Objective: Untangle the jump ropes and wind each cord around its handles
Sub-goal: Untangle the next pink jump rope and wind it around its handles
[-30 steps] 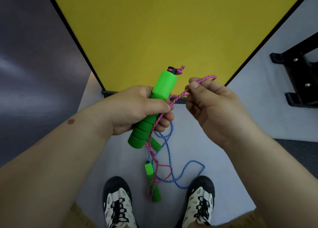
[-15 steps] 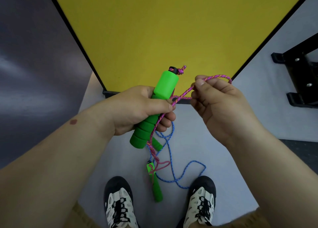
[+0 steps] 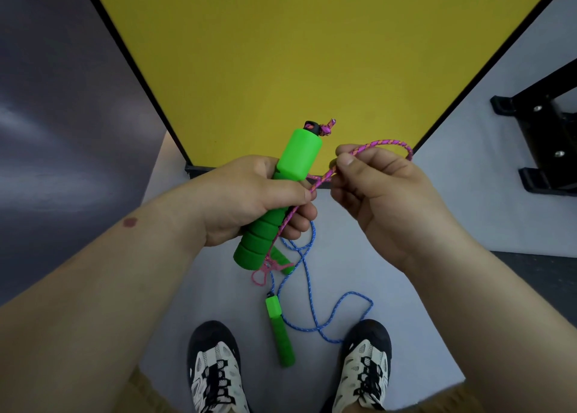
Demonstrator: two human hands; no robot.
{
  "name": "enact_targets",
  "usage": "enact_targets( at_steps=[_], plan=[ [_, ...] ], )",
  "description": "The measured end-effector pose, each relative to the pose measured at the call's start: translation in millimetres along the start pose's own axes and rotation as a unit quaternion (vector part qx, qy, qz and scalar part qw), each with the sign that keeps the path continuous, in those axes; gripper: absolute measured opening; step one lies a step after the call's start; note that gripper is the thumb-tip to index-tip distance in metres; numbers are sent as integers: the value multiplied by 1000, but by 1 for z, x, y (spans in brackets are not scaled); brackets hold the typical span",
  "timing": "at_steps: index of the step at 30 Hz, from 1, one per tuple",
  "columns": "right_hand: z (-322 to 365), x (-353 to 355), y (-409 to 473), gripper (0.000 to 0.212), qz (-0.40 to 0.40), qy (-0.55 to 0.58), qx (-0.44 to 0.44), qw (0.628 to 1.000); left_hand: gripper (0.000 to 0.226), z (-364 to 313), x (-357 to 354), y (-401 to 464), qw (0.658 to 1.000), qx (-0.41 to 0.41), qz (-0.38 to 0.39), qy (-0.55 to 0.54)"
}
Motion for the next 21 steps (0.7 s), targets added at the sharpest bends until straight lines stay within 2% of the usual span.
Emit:
enact_targets(
  at_steps=[6, 12, 14, 21],
  plan=[
    [8, 7, 3, 7, -38, 38, 14, 998, 6, -1, -1, -1, 1000, -8, 4, 0],
    [-5, -11, -5, 8, 73, -22, -35, 996, 4, 0, 0, 0, 1000, -7, 1, -6],
    [-6, -12, -6, 8, 81, -44, -32, 995, 6, 0, -1, 0, 1000, -6, 4, -5],
    [3, 1, 1, 7, -11, -1, 3, 1000, 5, -1, -1, -1, 1000, -10, 3, -9]
  ],
)
Point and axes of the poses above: each hand's wrist, its own y-axis towards the middle knuckle, its own x-axis out of the back of the hand, z = x × y, the point moved 4 cm from there along y, towards the middle knuckle, and after that the axes turned 4 degrees about -y, right-handed, at the moved point
